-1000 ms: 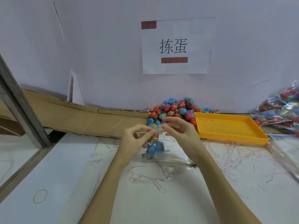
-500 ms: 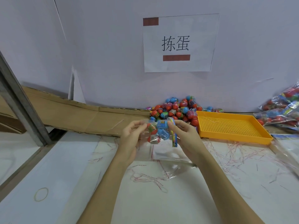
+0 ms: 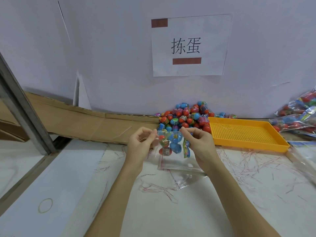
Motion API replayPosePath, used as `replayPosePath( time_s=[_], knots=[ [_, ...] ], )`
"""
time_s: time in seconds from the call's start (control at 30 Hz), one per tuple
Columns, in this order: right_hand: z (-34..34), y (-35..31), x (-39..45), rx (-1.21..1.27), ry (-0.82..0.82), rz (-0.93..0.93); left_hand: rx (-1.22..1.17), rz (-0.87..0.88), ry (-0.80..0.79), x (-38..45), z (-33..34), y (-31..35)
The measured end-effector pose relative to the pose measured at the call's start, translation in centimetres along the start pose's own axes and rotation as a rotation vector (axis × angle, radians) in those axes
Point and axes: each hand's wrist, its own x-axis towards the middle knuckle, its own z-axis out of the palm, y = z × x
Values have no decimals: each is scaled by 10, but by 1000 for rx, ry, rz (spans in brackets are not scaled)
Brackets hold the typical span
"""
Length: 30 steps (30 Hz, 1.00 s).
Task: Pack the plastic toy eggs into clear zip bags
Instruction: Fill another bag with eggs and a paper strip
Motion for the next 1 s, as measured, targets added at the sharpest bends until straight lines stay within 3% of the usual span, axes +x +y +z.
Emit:
replayPosePath(
  time_s=[0.2, 0.47, 0.7, 0.9, 1.0],
  knots=[
    [14, 8, -2, -101, 83, -168, -47, 1, 88, 1, 1, 0],
    [10, 11, 0, -43, 78, -109, -84, -118, -131, -4, 4, 3],
    [10, 12, -1, -85, 85, -116, -7, -107, -101, -4, 0, 3],
    [18, 13, -3, -177, 153, -205, 222, 153, 46, 0, 1, -3],
    [21, 12, -5, -181, 175, -205, 209, 189, 17, -1, 3, -5]
  ],
)
